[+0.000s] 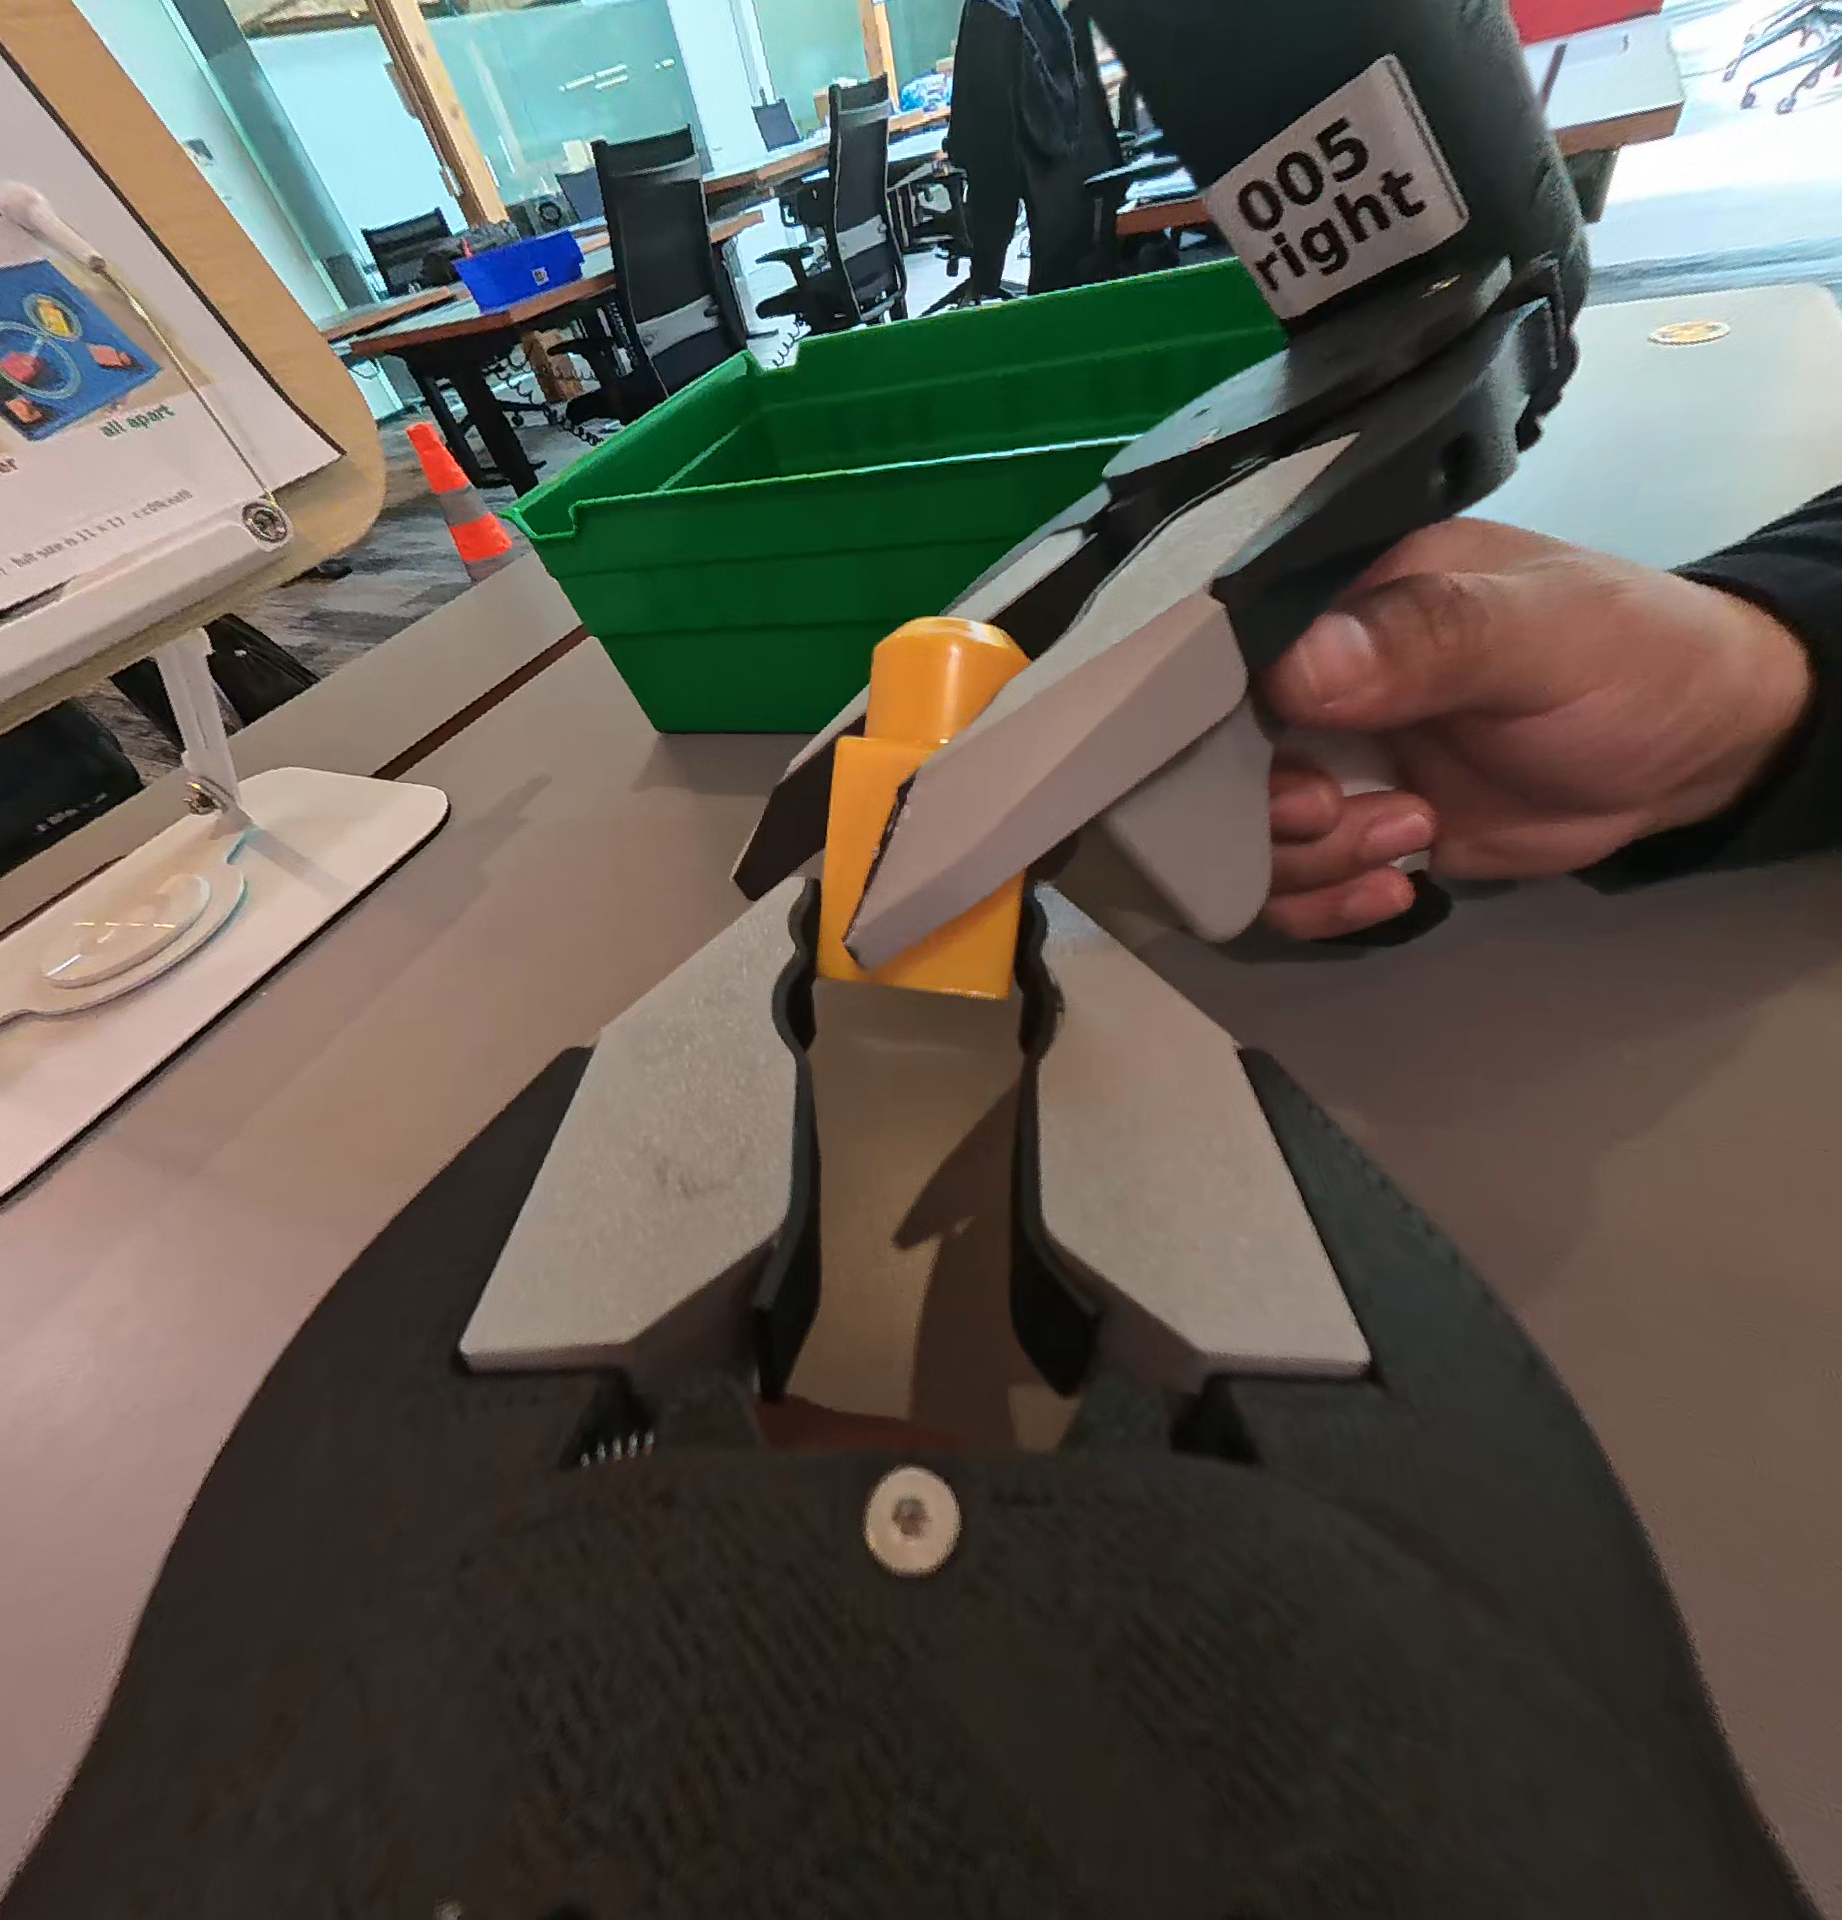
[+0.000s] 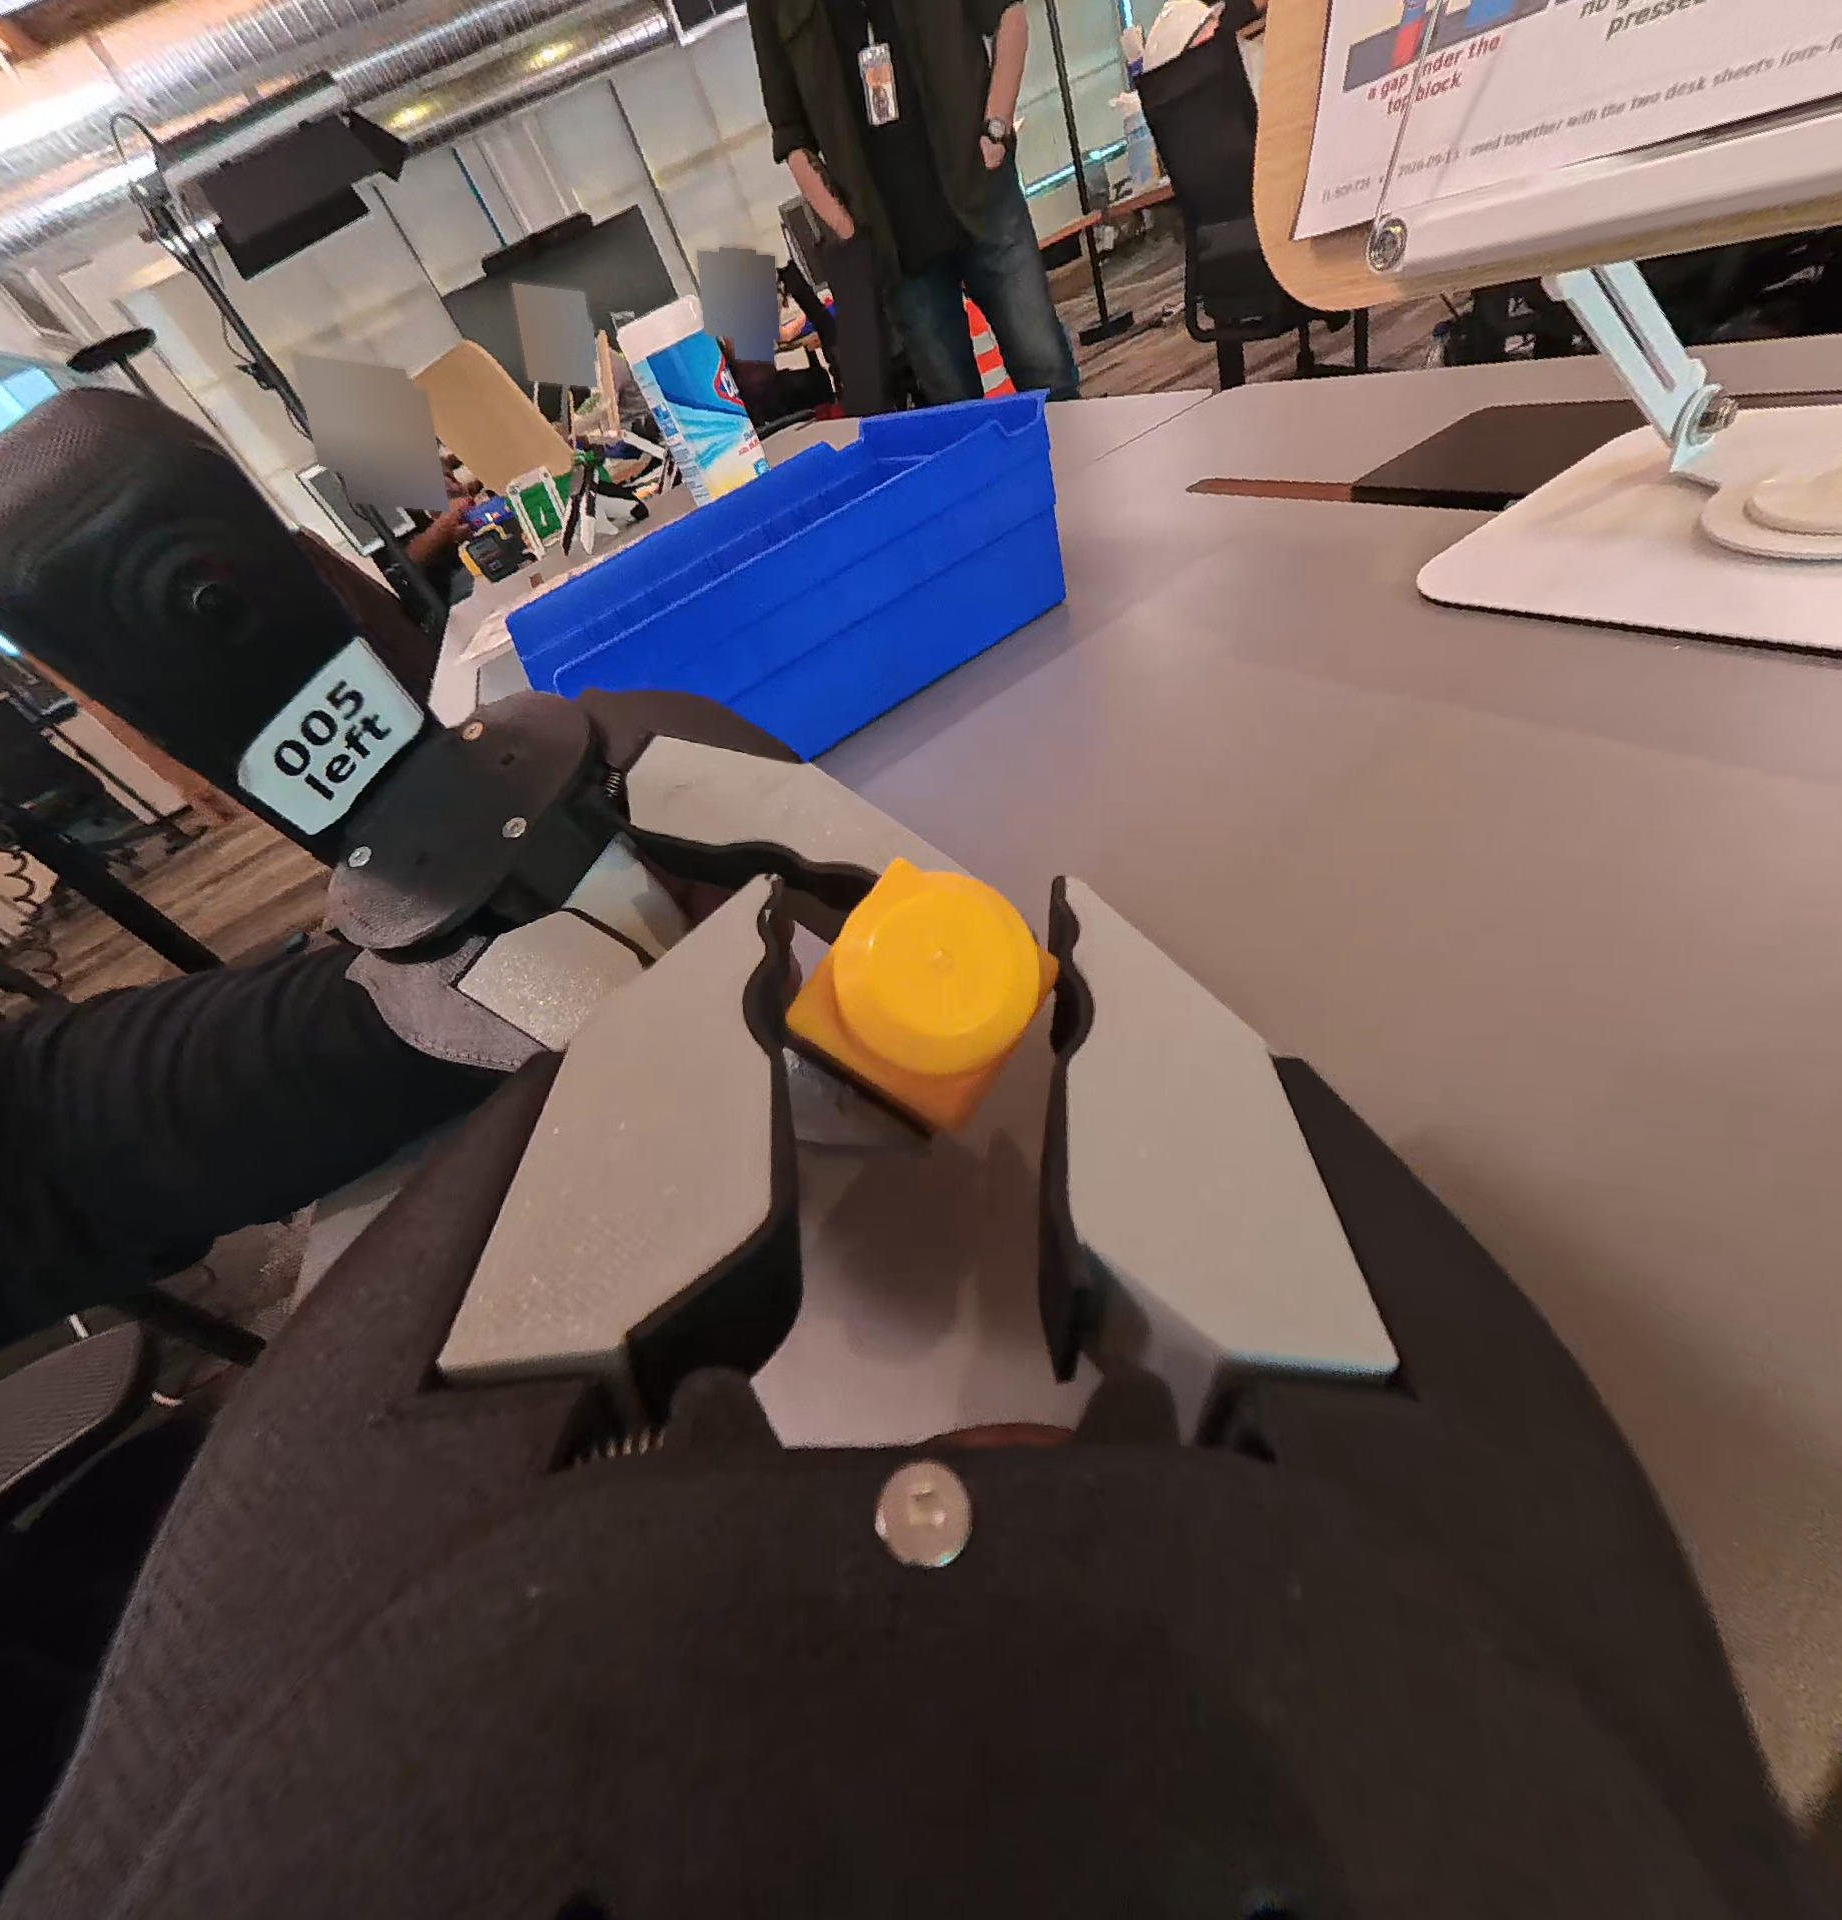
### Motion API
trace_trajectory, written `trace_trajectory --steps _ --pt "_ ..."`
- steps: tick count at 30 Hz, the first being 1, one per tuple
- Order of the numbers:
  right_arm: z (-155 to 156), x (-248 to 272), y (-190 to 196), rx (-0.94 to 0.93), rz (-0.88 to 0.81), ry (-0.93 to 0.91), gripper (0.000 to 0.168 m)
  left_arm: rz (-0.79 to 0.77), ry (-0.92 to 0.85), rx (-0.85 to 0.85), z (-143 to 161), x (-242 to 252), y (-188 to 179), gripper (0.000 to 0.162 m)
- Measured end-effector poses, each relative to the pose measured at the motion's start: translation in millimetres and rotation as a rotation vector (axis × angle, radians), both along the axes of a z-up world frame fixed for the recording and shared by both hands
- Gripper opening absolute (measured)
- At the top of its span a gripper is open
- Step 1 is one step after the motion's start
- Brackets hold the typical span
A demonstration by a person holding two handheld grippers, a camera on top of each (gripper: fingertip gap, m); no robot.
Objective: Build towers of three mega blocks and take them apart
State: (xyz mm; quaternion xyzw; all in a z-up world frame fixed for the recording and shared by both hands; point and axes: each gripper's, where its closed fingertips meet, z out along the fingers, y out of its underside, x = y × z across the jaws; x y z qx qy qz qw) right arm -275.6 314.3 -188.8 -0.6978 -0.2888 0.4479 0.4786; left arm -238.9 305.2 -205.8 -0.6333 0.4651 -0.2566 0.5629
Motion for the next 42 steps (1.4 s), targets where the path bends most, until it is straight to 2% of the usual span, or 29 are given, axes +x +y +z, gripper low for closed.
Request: trace_trajectory --steps 1,11,20,28,42 --pt "0 0 0 0.005 0.000 -0.010 0.047 -0.001 0.001 -0.003 0 0 0 0.036" --pt "9 18 11 0.040 -0.027 -0.051 0.047 -0.029 0.021 -0.069 -6 -12 1 0.034" --pt "9 20 8 0.089 -0.008 -0.113 0.047 0.066 -0.115 -0.121 12 -32 21 0.001" --pt "1 10 -1 0.122 0.025 -0.173 0.047 -0.025 0.003 -0.123 -8 -16 5 0.000" --pt "0 6 -4 0.103 0.039 -0.145 0.047 -0.065 0.058 -0.100 -14 -10 -4 0.000"
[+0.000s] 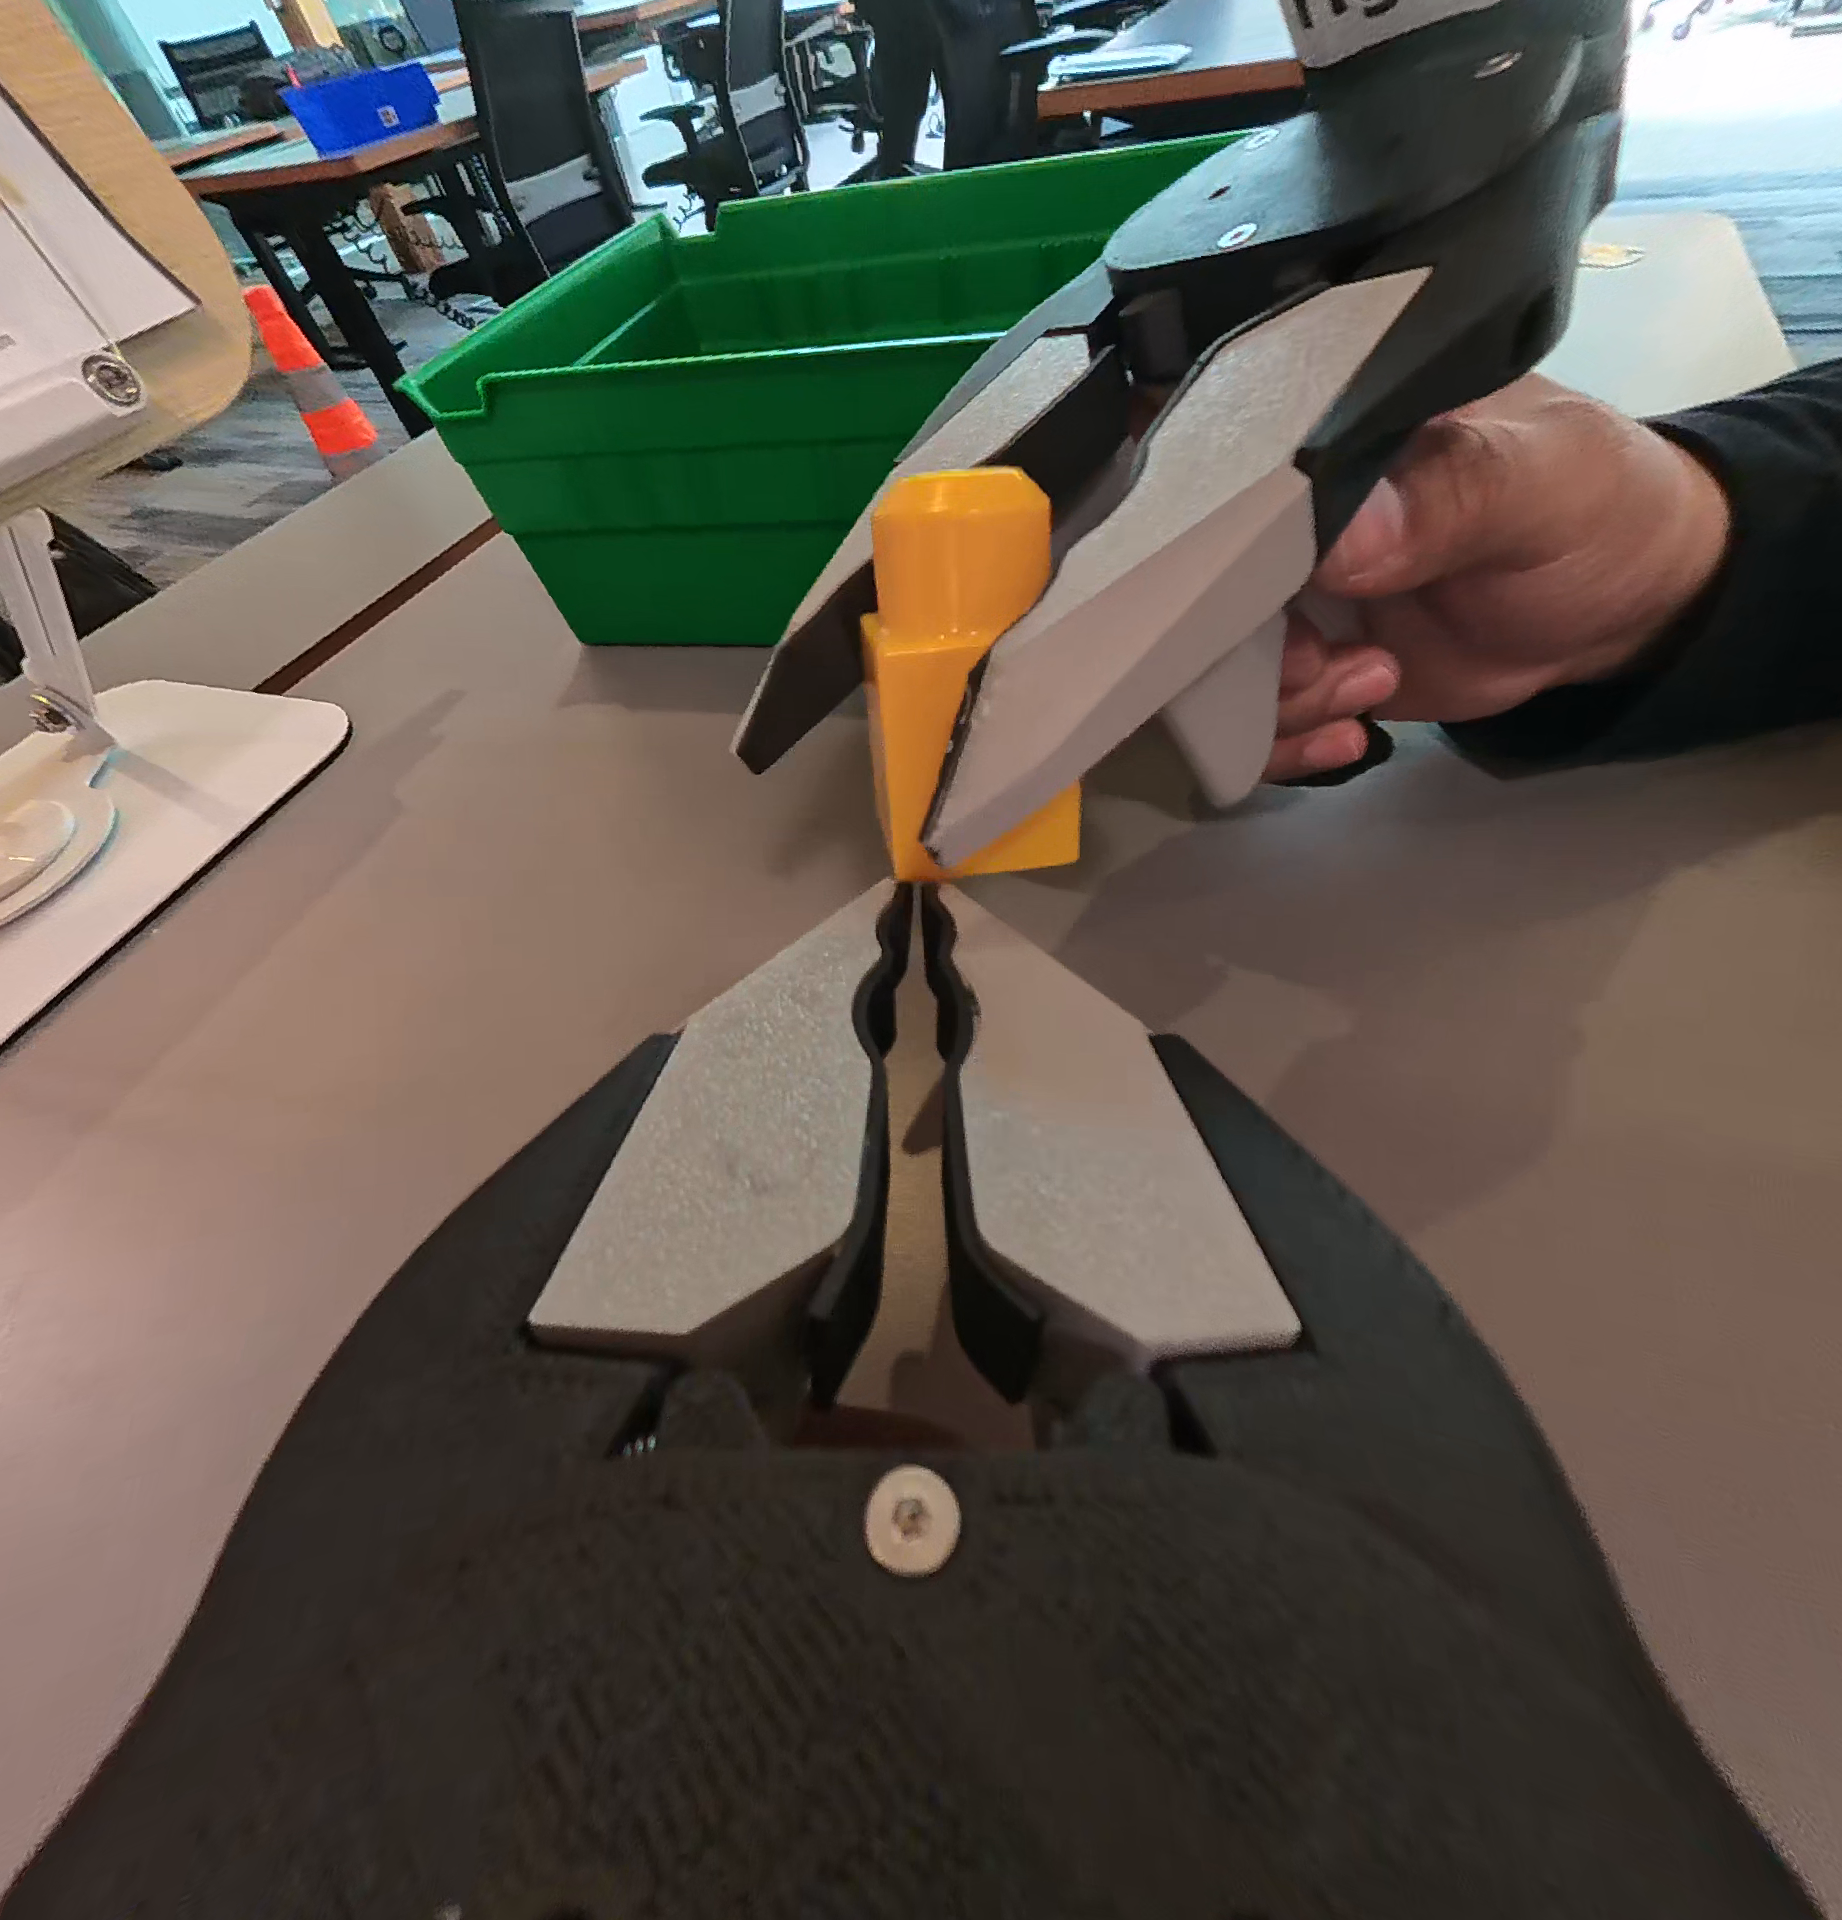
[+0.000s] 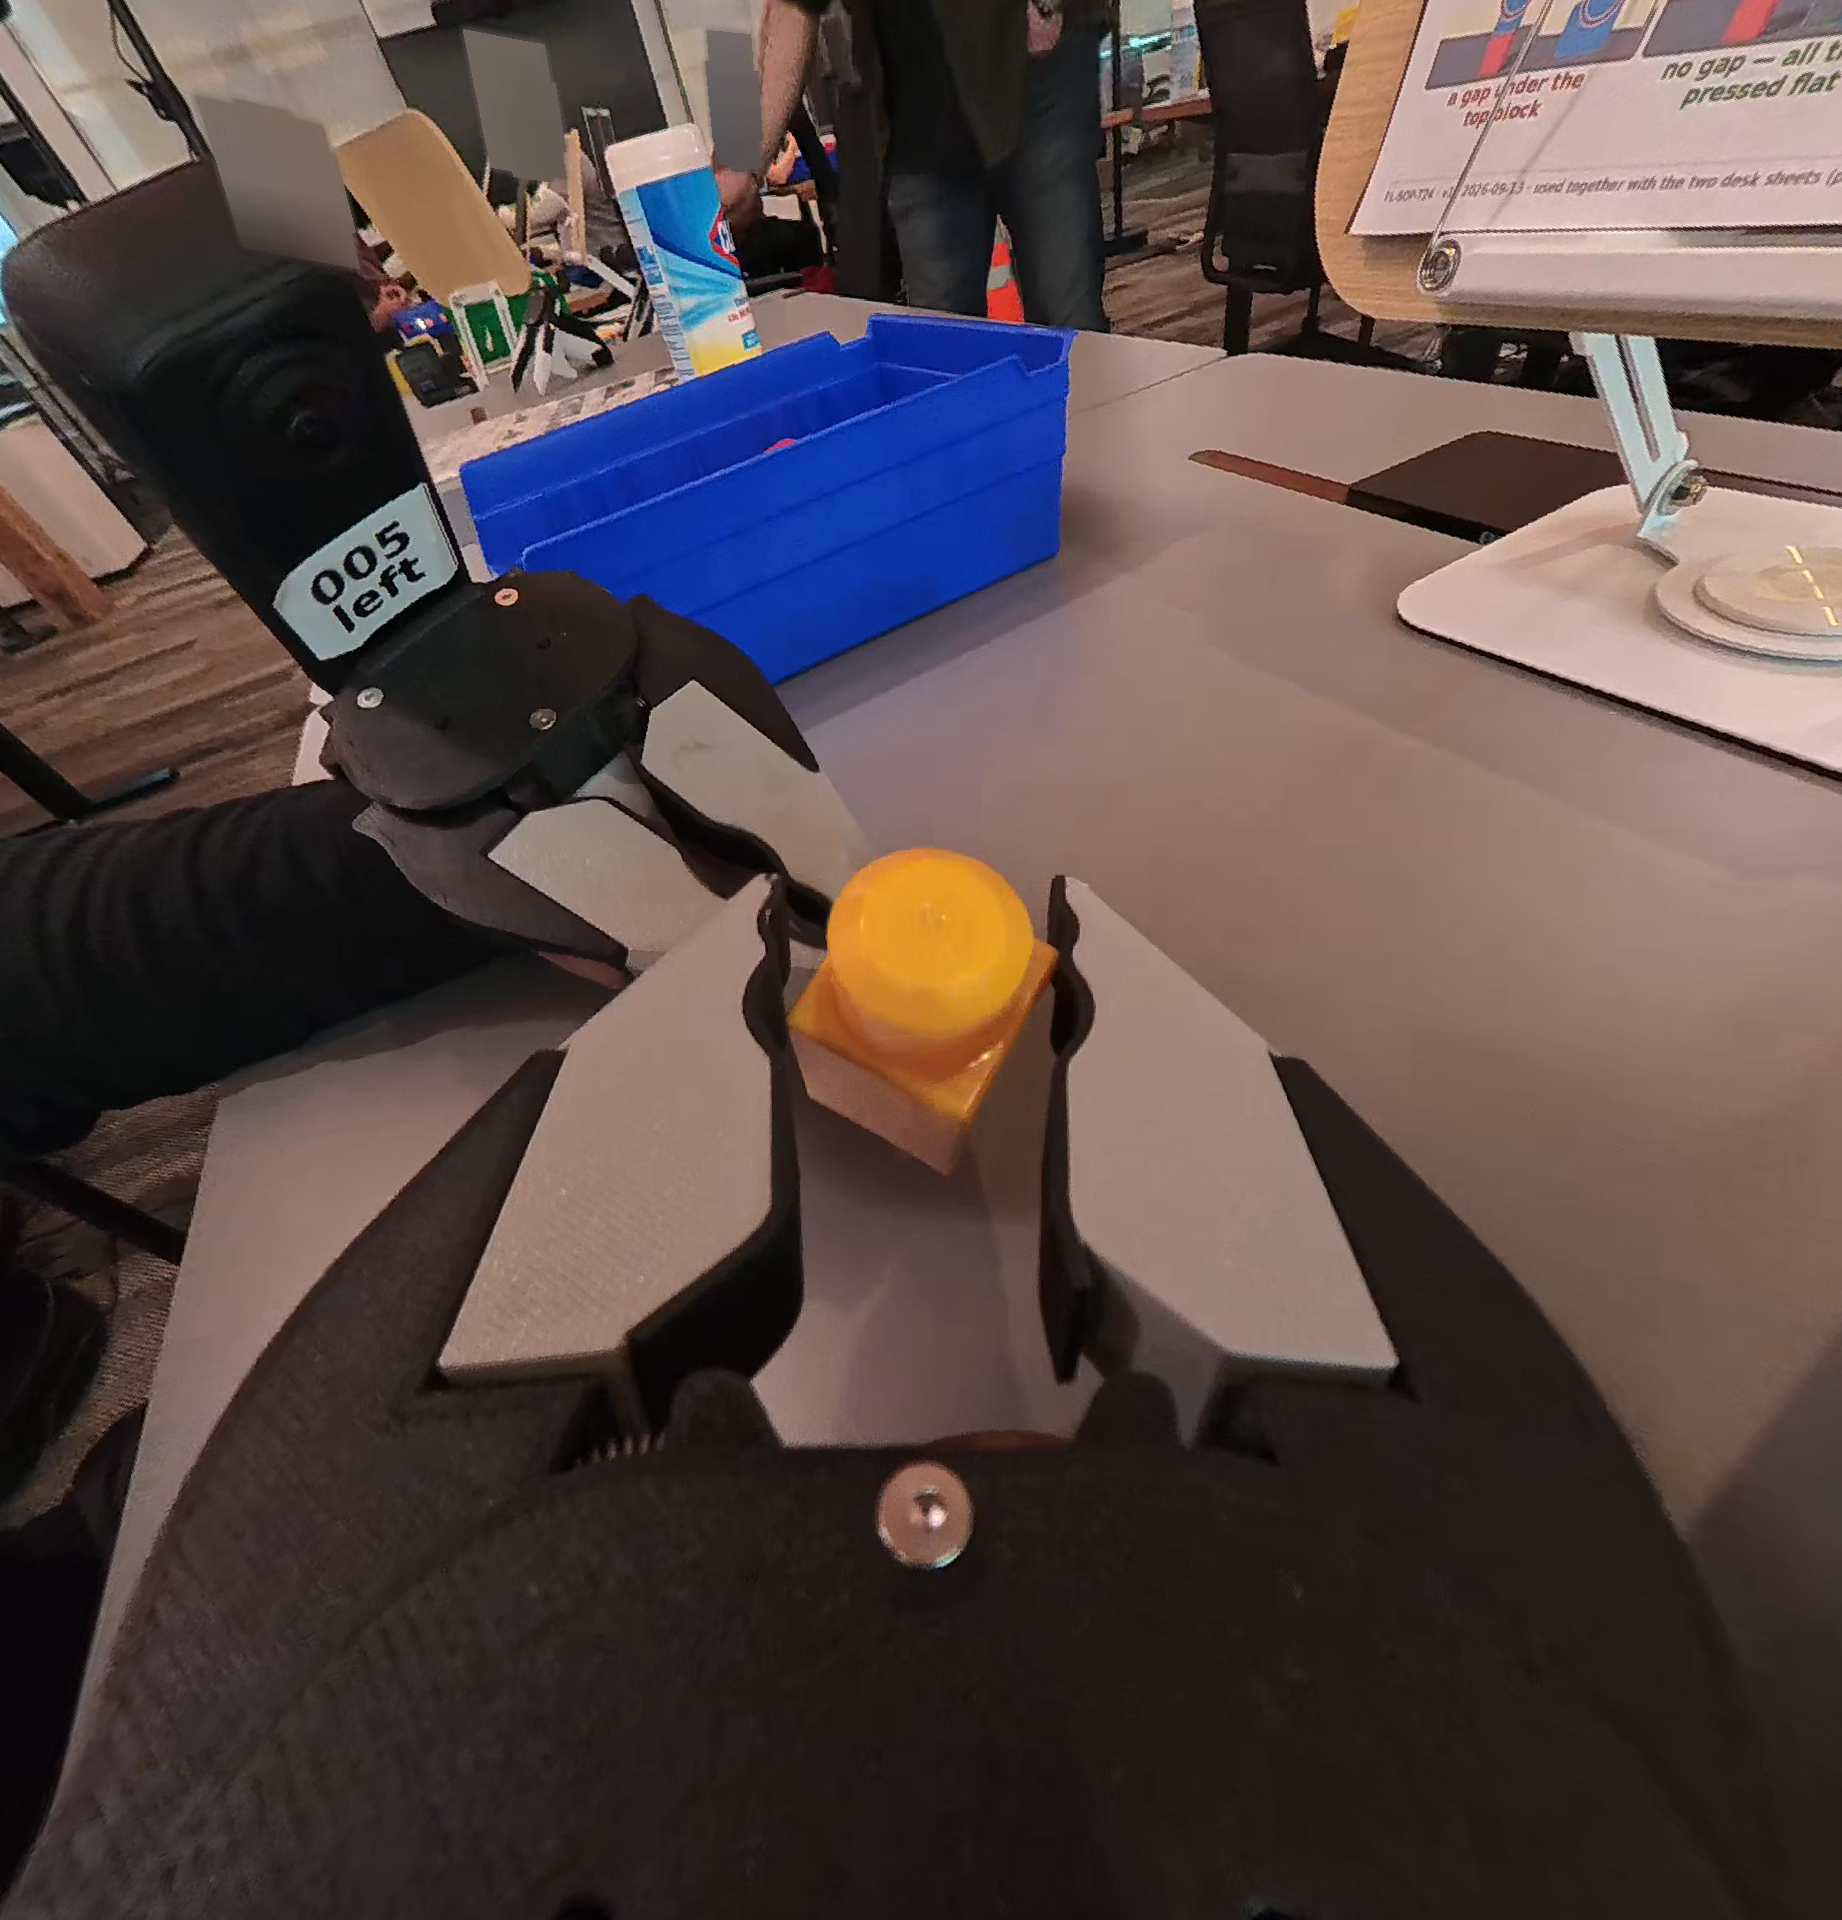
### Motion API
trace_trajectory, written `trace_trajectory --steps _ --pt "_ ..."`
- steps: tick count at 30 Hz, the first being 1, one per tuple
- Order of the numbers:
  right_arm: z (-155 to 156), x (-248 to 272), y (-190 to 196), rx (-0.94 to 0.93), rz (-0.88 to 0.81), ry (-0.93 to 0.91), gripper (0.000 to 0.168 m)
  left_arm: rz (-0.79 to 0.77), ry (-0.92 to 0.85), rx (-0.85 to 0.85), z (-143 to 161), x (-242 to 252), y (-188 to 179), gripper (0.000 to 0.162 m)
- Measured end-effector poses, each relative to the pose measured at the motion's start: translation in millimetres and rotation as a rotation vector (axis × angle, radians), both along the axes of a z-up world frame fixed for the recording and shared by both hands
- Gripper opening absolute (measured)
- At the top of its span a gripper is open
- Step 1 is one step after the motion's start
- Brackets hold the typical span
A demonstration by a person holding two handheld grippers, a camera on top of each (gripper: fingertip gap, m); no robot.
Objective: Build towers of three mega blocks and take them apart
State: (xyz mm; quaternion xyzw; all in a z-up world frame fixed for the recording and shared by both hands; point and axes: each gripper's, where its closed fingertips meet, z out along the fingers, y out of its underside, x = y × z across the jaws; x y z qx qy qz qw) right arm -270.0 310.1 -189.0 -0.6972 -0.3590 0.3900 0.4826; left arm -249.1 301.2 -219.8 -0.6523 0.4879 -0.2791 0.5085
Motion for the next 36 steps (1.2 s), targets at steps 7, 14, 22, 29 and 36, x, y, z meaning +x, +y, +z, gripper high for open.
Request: trace_trajectory --steps 7,14,22,29,36 --pt "1 -2 -1 -0.007 0.003 0.015 0.048 -0.022 0.068 0.032 -8 5 -5 0.000" --pt "-2 0 2 0.003 -0.014 -0.007 0.048 0.003 0.060 0.012 -8 2 -1 0.007" --pt "-2 1 4 0.018 -0.027 -0.012 0.048 0.037 0.056 -0.010 -8 -7 7 0.012" --pt "-12 7 14 0.023 -0.070 -0.066 0.048 0.172 0.050 0.005 -6 -23 30 0.012" --pt "-31 6 19 0.023 -0.077 -0.157 0.047 0.319 0.006 -0.058 -5 -43 53 0.012"
